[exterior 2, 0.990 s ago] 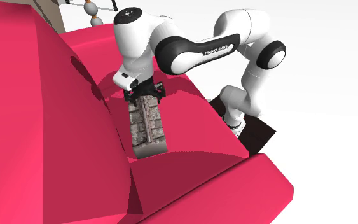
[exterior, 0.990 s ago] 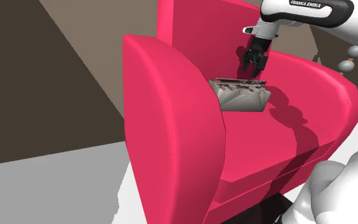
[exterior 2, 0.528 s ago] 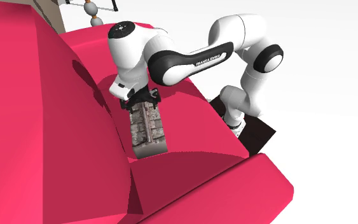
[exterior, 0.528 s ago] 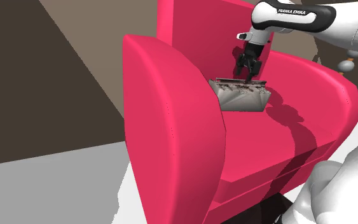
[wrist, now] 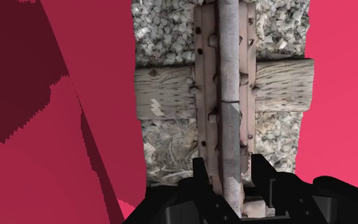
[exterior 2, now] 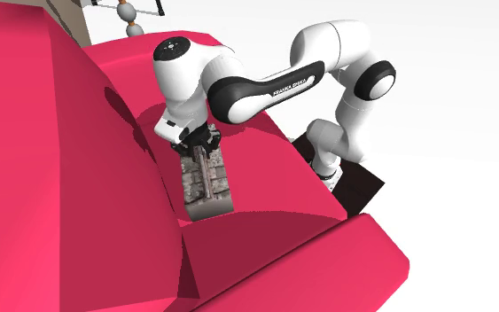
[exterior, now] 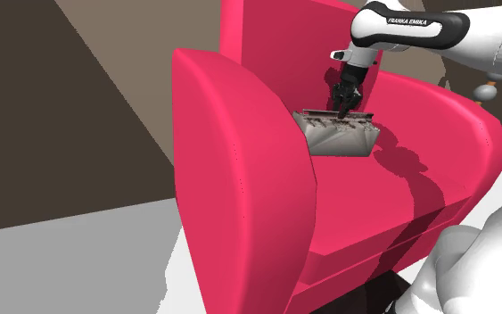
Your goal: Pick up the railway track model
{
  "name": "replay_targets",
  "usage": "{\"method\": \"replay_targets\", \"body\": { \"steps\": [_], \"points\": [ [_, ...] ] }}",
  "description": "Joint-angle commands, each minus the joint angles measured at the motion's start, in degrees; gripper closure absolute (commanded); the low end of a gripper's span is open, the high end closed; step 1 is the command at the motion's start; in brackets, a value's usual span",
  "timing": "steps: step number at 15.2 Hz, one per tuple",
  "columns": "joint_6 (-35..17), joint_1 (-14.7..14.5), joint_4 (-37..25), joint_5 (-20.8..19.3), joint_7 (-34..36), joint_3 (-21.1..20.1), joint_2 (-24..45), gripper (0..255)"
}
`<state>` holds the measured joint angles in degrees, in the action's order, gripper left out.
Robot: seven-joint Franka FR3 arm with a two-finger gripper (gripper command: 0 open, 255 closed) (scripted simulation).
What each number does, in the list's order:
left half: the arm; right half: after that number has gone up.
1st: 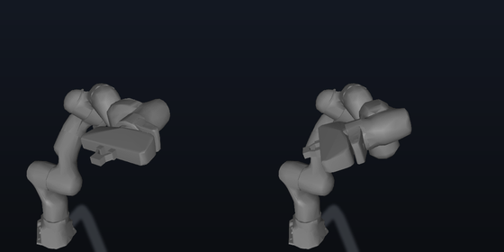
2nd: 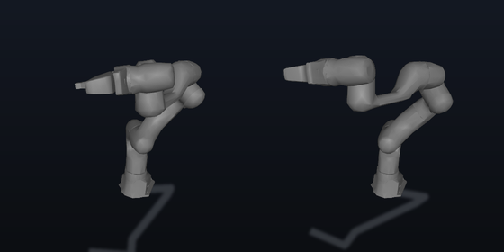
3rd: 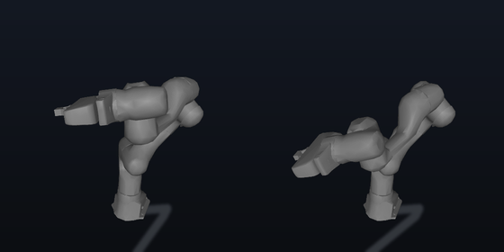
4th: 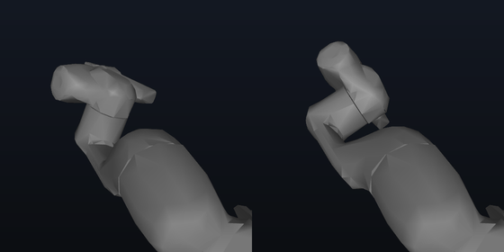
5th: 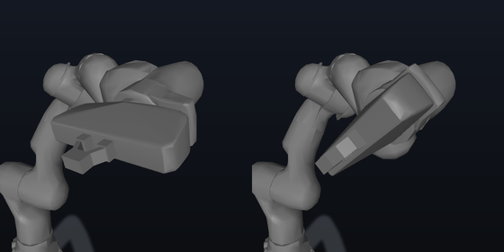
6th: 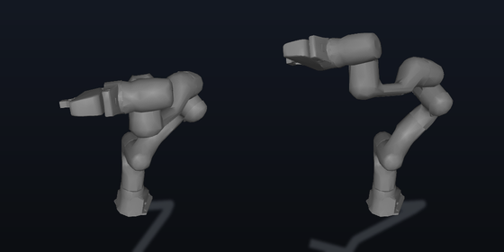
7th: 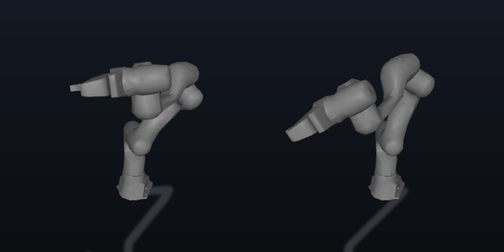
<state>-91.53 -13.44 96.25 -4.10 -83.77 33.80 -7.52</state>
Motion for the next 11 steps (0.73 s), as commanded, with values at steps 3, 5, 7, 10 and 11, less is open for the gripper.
{"method": "replay_targets", "body": {
  "steps": [3,5,7,10,11],
  "points": [
    [0.0,0.0,0.0,0.0,0.0,0.0,0.0,255],
    [0.0,0.0,0.1,0.0,0.0,0.0,0.0,255],
    [1.6,0.0,-2.0,0.3,-0.3,0.1,0.5,255],
    [4.1,0.0,-5.2,0.8,-0.7,0.3,1.4,255],
    [4.9,0.1,-6.4,1.0,-0.8,0.4,1.8,255]
  ]
}}
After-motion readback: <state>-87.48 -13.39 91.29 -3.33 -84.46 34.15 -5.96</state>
